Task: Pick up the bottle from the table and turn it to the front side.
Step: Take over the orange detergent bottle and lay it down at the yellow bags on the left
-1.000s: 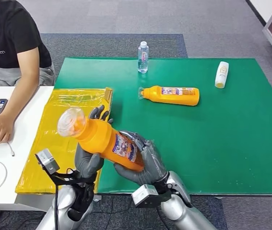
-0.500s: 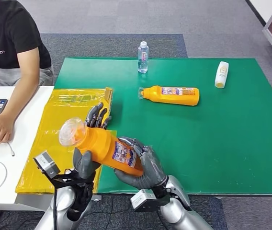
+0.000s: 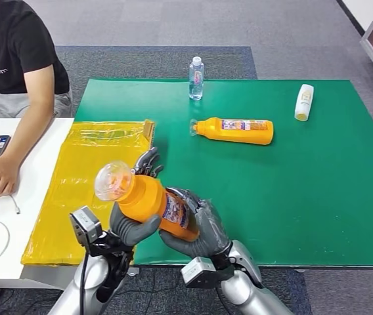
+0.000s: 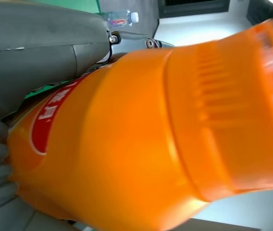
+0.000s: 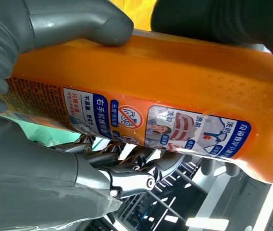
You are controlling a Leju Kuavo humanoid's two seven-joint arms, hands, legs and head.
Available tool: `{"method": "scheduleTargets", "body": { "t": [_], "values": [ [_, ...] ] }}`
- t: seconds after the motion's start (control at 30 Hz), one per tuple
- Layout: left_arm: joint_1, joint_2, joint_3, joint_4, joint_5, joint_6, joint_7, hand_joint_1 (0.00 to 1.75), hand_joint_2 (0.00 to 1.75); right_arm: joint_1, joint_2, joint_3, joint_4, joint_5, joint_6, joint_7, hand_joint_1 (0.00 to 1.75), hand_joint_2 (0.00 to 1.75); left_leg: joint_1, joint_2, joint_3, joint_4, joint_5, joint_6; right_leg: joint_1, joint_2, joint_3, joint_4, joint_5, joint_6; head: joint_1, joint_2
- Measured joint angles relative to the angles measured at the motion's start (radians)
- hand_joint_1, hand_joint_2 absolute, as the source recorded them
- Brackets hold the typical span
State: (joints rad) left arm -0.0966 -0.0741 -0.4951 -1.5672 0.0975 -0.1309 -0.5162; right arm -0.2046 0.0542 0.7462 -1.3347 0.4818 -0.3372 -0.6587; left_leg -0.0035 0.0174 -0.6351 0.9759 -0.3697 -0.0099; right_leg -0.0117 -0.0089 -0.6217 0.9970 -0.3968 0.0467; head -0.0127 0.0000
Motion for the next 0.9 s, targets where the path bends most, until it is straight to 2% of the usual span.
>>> {"method": "scheduleTargets", "body": {
  "t": [0.13,0.17,0.2,0.3,0.33,0.9],
  "values": [
    [-0.007,0.011,-0.014,0.021,-0.045,0.025,0.021,0.00,1.75,0.000,0.000,-0.003,0.001,0.000,-0.008,-0.001,1.75,1.75,0.000,0.000,0.000,0.000,0.000,0.000,0.000,0.000,0.000,0.000,0.000,0.000,0.000,0.000],
    [-0.008,0.013,-0.017,0.026,-0.053,0.030,0.024,0.00,1.75,0.000,0.000,-0.004,0.001,0.001,-0.010,-0.002,1.75,1.75,0.000,0.000,0.000,0.000,0.000,0.000,0.000,0.000,0.000,0.000,0.000,0.000,0.000,0.000],
    [-0.009,0.015,-0.019,0.031,-0.059,0.036,0.026,0.32,1.75,0.000,0.000,-0.004,0.001,0.001,-0.011,-0.002,1.75,1.75,0.000,0.000,0.000,0.000,0.000,0.000,0.000,0.000,0.000,0.000,0.000,0.000,0.000,0.000],
    [-0.009,0.016,-0.021,0.042,-0.066,0.043,0.027,1.63,1.75,0.001,0.000,-0.005,0.001,0.002,-0.011,-0.004,1.75,1.75,0.000,0.000,0.000,0.000,0.000,0.000,0.000,0.000,0.000,0.000,0.000,0.000,0.000,0.000],
    [-0.009,0.016,-0.021,0.045,-0.066,0.044,0.027,1.75,1.75,0.001,0.000,-0.005,0.001,0.002,-0.012,-0.003,1.75,1.75,0.000,0.000,0.000,0.000,0.000,0.000,0.000,0.000,0.000,0.000,0.000,0.000,0.000,0.000],
    [-0.025,0.015,-0.025,0.050,-0.107,0.094,-0.019,1.75,1.75,-0.004,0.008,-0.002,0.015,0.000,-0.026,-0.006,1.72,1.75,0.000,0.000,0.000,0.000,0.000,0.000,0.000,0.000,0.000,0.000,0.000,0.000,0.000,0.000]
  ]
}}
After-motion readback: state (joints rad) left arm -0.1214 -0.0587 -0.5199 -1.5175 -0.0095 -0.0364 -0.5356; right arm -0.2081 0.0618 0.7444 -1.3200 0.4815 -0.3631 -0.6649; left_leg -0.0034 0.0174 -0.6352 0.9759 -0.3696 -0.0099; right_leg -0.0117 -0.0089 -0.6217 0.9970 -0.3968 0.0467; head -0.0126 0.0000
